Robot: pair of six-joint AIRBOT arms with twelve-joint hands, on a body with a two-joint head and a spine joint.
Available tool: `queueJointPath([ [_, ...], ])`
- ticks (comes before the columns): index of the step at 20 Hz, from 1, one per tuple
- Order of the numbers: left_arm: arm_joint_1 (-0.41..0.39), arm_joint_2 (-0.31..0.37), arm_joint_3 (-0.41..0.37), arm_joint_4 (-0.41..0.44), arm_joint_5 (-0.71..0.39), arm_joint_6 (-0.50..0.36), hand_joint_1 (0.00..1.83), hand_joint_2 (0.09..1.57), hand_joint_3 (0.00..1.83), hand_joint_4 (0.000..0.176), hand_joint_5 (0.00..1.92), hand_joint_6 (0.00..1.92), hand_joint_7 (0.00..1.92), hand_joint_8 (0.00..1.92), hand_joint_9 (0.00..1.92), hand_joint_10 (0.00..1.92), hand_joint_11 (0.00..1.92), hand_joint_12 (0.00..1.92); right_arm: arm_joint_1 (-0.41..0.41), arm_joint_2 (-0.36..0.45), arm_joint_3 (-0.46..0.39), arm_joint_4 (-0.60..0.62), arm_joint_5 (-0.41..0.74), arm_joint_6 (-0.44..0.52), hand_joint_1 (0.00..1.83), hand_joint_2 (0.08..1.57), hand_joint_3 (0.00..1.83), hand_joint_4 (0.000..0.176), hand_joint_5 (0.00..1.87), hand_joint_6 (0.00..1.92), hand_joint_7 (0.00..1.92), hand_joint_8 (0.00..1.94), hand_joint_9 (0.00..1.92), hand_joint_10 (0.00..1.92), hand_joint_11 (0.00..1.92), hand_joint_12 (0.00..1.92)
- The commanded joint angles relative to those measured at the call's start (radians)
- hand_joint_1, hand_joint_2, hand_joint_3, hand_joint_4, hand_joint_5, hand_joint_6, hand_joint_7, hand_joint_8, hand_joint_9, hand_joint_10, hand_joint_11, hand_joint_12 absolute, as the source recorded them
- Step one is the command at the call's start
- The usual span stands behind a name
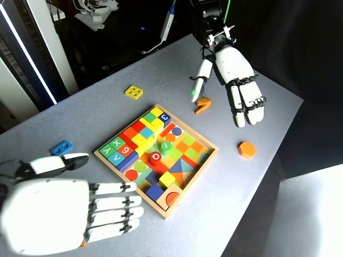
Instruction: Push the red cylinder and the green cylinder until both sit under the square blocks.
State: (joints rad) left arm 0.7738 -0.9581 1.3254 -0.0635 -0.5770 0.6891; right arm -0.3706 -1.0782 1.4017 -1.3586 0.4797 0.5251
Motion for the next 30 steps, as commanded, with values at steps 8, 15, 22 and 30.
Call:
queueJointPath([
  [8,-0.021,-0.033,0.044,-0.016,-0.076,-0.019,0.00,1.07,0.00,0.110,0.06,0.00,0.00,0.00,0.00,0.00,0.00,0.20,0.039,-0.076,0.032,-0.001,0.060,0.019,0.26,1.05,0.00,0.121,0.42,0.00,0.05,0.00,0.00,0.00,0.00,0.26],
  [15,-0.028,-0.049,0.066,-0.016,-0.046,-0.019,0.00,1.07,0.00,0.117,0.06,0.00,0.00,0.00,0.00,0.00,0.00,0.08,0.061,-0.152,0.066,-0.007,0.068,0.000,0.22,1.05,0.00,0.158,0.46,0.00,0.00,0.00,0.00,0.00,0.00,0.00],
  [22,-0.035,-0.059,0.078,-0.015,-0.030,-0.019,0.00,1.09,0.00,0.113,0.06,0.00,0.00,0.00,0.00,0.00,0.00,0.16,0.046,-0.191,0.085,-0.007,0.059,-0.011,0.20,1.04,0.00,0.176,0.45,0.00,0.00,0.00,0.00,0.00,0.00,0.00],
  [30,-0.039,-0.061,0.079,-0.015,-0.026,-0.019,0.00,1.06,0.00,0.150,0.06,0.00,0.00,0.00,0.00,0.00,0.00,0.00,0.036,-0.218,0.109,-0.008,0.042,-0.011,0.20,1.04,0.00,0.176,0.45,0.00,0.00,0.00,0.00,0.00,0.00,0.00],
])
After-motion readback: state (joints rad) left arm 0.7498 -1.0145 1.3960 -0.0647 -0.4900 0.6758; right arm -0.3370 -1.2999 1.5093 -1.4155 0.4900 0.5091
